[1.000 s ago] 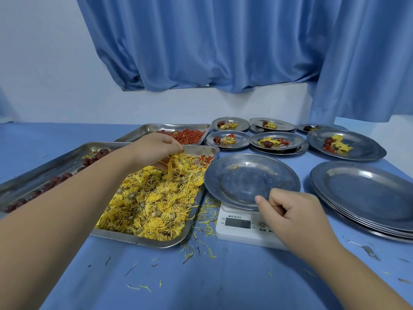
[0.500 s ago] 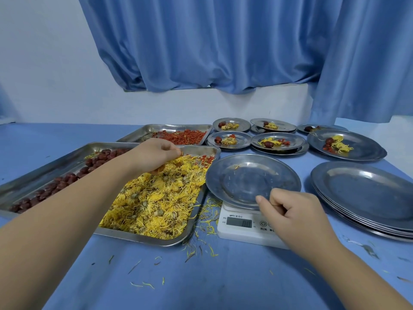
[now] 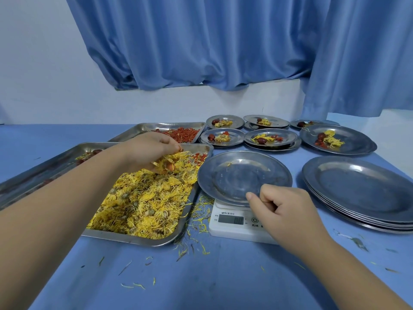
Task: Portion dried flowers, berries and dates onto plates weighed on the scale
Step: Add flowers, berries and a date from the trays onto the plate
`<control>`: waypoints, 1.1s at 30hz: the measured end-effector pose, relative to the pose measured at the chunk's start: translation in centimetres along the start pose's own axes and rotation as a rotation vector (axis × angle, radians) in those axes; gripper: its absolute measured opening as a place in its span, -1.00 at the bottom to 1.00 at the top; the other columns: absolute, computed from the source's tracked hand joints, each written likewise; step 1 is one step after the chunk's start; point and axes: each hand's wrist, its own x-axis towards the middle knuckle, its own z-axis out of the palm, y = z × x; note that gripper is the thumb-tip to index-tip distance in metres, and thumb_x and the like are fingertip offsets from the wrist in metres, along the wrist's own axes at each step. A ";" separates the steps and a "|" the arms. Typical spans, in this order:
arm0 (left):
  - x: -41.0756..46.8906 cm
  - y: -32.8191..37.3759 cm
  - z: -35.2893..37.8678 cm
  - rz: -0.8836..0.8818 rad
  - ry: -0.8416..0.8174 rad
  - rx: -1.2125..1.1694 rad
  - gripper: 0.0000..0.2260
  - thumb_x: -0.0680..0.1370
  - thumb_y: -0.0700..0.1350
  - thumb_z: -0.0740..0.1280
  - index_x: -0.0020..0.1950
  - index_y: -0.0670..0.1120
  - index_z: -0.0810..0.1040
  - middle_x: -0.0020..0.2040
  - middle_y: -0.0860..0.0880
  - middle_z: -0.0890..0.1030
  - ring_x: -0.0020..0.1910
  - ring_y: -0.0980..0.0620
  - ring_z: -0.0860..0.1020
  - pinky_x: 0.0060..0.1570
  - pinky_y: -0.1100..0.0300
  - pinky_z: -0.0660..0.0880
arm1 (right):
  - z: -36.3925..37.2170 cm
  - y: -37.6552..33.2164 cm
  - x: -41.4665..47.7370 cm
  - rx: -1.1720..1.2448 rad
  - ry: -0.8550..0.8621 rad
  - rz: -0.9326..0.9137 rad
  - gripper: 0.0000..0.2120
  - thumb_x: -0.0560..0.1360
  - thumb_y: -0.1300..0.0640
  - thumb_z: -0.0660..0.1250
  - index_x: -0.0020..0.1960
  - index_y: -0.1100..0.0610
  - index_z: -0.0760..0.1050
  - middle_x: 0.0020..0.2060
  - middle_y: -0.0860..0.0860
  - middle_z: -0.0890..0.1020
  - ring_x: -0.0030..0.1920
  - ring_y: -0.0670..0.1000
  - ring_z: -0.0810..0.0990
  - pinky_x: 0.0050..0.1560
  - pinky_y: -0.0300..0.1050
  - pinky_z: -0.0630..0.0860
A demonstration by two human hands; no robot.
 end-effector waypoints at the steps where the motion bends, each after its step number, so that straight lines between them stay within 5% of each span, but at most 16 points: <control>1: -0.1 -0.1 0.0 -0.012 -0.002 -0.037 -0.86 0.62 -0.05 0.29 0.04 -0.03 0.62 -0.10 0.02 0.59 -0.32 0.13 0.63 -0.26 0.10 0.54 | 0.0 0.0 0.0 -0.004 -0.001 -0.003 -0.50 0.46 0.13 0.36 -0.43 0.04 0.06 -0.57 -0.02 0.18 -0.50 -0.02 0.19 -0.48 -0.05 0.23; 7: -1.1 -0.2 -0.7 -0.046 -0.037 -0.407 -0.88 0.61 -0.13 0.29 0.03 -0.08 0.63 0.01 -0.08 0.56 -0.22 -0.01 0.59 -0.26 0.07 0.58 | 0.8 -1.3 -0.1 0.153 0.024 0.028 -0.52 0.47 0.10 0.37 -0.43 0.03 0.11 -0.53 -0.03 0.26 -0.48 -0.05 0.24 -0.44 -0.23 0.17; 12: -1.8 0.1 -0.8 -0.029 -0.031 -0.498 -0.88 0.62 -0.16 0.27 0.01 -0.08 0.61 -0.13 -0.06 0.61 -0.28 0.03 0.58 -0.29 0.10 0.53 | 3.0 -4.6 2.2 0.186 -0.149 0.006 -0.77 0.47 -0.03 0.32 -0.31 0.01 0.42 -0.42 -0.10 0.48 -0.34 -0.11 0.45 -0.34 -0.31 0.34; 19: -0.7 2.0 1.3 0.074 -0.017 -0.402 -0.88 0.61 -0.14 0.29 -0.01 -0.08 0.63 -0.13 -0.05 0.67 -0.18 -0.01 0.57 -0.26 0.14 0.47 | 1.4 -3.1 3.1 0.038 0.016 -0.061 -0.86 0.46 0.06 0.29 -0.25 0.06 0.51 -0.34 -0.11 0.53 -0.24 -0.09 0.47 -0.22 -0.24 0.37; 24: 1.9 3.7 6.5 0.218 -0.084 -0.247 -0.88 0.58 -0.01 0.35 0.04 0.02 0.66 0.01 0.01 0.69 -0.05 0.05 0.65 -0.04 0.11 0.56 | -1.4 2.4 2.1 -0.072 0.232 0.230 -0.83 0.49 0.11 0.31 -0.27 -0.02 0.49 -0.41 -0.16 0.54 -0.23 -0.17 0.50 -0.30 -0.32 0.34; 27: 3.0 4.5 9.3 0.308 -0.118 0.027 -0.80 0.59 0.11 0.29 0.03 0.05 0.64 -0.08 0.12 0.68 -0.18 0.24 0.63 -0.16 0.28 0.51 | -1.1 3.3 2.2 -0.098 0.215 0.250 -0.83 0.50 0.09 0.31 -0.27 0.00 0.49 -0.43 -0.14 0.53 -0.29 -0.13 0.50 -0.32 -0.27 0.39; 33: 4.2 5.4 10.7 0.334 -0.201 0.241 -0.60 0.62 0.22 0.10 0.05 0.03 0.65 -0.02 0.21 0.66 -0.05 0.28 0.61 -0.04 0.31 0.49 | -0.5 2.9 2.4 -0.003 0.182 0.180 -0.83 0.49 0.11 0.33 -0.28 0.04 0.51 -0.50 -0.06 0.49 -0.38 -0.04 0.46 -0.38 -0.10 0.41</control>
